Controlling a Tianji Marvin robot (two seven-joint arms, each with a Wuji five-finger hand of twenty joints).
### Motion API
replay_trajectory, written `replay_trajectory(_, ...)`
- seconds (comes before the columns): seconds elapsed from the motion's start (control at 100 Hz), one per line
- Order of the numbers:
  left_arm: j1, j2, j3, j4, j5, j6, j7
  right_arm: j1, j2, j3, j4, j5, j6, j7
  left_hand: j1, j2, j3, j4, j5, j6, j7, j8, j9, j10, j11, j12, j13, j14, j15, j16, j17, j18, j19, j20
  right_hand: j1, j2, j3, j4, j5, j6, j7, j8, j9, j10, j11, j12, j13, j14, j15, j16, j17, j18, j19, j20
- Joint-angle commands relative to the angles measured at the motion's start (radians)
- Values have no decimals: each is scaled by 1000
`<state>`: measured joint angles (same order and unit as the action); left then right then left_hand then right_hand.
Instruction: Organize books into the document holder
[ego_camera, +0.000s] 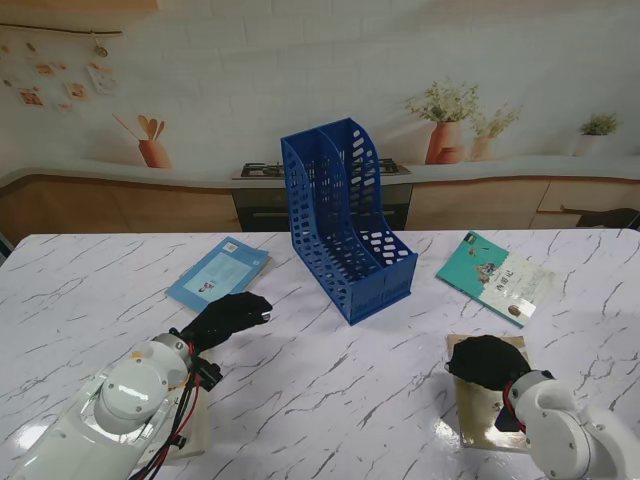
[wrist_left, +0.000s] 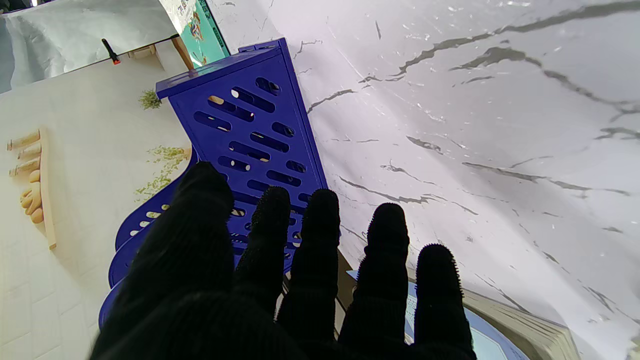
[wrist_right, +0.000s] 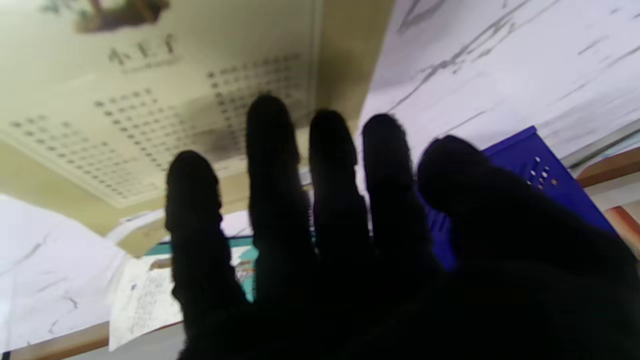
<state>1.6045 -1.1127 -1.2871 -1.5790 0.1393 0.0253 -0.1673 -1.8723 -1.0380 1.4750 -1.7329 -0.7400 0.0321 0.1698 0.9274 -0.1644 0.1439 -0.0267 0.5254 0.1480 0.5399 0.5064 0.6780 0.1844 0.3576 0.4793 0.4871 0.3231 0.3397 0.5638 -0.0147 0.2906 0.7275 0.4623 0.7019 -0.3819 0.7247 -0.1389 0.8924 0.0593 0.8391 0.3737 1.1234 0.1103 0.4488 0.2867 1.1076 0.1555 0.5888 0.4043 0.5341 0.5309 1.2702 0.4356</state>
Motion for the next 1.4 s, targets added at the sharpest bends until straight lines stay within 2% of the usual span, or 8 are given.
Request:
replay_trajectory(0.0,2,-3,4,3,-8,-25,-12,-39,-19,-20,49,1,13,26,5,27,-23,27,-5,-11,12,-8,-17,-3,6,-1,11,-31,7,2,10,-51,45,21,-11,-59,49,-47,61,-34,60,-36,75,-21,10,-1,69,-70,-121,-78,58,-115,42,-25)
replay_trajectory(0.16,-2,-4,7,7,-14,-27,-10,-34,-26,-22,99,-17,-16,-38,8,21,-12,26,-6,-1,15,-12,-19,5,13,0,17,-27,23,4,29,-70,91,15,-58,-247,215,-63,158,-86,196,-141,213,-57,33,5,181,-90,-58,-87,232,-123,65,-113)
replay_trajectory(0.37,0,-5,8,7,-18,-30,-5,-25,-19,-25,123,-28,-115,-33,7,20,-3,26,-5,8,15,-18,-21,12,19,-1,19,-28,38,3,45,-98,120,5,-86,-264,258,-48,168,-126,215,-156,236,-83,24,7,210,-120,-58,-100,320,-189,54,-169)
replay_trajectory(0.51,1,-7,8,9,-23,-31,-1,5,-32,-66,131,35,-89,-79,5,20,0,25,-3,12,15,-22,-21,11,21,-2,18,-27,43,1,47,-105,124,-1,-82,-292,297,-54,182,-92,230,-167,249,-55,23,14,209,-89,-34,-97,317,-155,59,-190)
replay_trajectory(0.93,11,-5,-2,6,-31,-30,-10,115,-40,-187,150,86,-107,-113,0,21,6,24,-2,10,17,-27,-24,11,20,-7,8,-30,43,-6,32,-111,114,-21,-76,-253,270,-49,166,-91,220,-157,236,-56,18,20,208,-95,-53,-113,298,-175,59,-214)
replay_trajectory(1.0,11,-5,-3,7,-30,-28,-13,86,-50,-161,108,67,-87,-166,-1,21,6,24,-1,9,18,-27,-22,9,21,-7,9,-29,44,-6,30,-104,116,-22,-83,-238,265,-55,170,-94,216,-150,235,-59,22,24,210,-98,-45,-109,287,-174,69,-211)
replay_trajectory(1.17,4,-6,5,12,-31,-28,-9,-5,-68,-54,-5,12,-5,-252,-1,20,6,24,0,6,20,-26,-20,8,20,-8,11,-29,43,-6,26,-96,121,-22,-89,-180,222,-65,168,-102,176,-86,227,-59,29,45,205,-91,-17,-80,223,-65,144,-145)
replay_trajectory(1.39,-21,-4,24,30,-34,-36,-22,-67,-71,31,-66,-66,192,-235,-3,21,5,24,0,1,22,-25,-18,3,19,-8,14,-31,40,-5,20,-67,125,-23,-97,-134,180,-52,168,-124,142,-2,221,-74,44,82,199,-102,14,-38,130,12,97,-100)
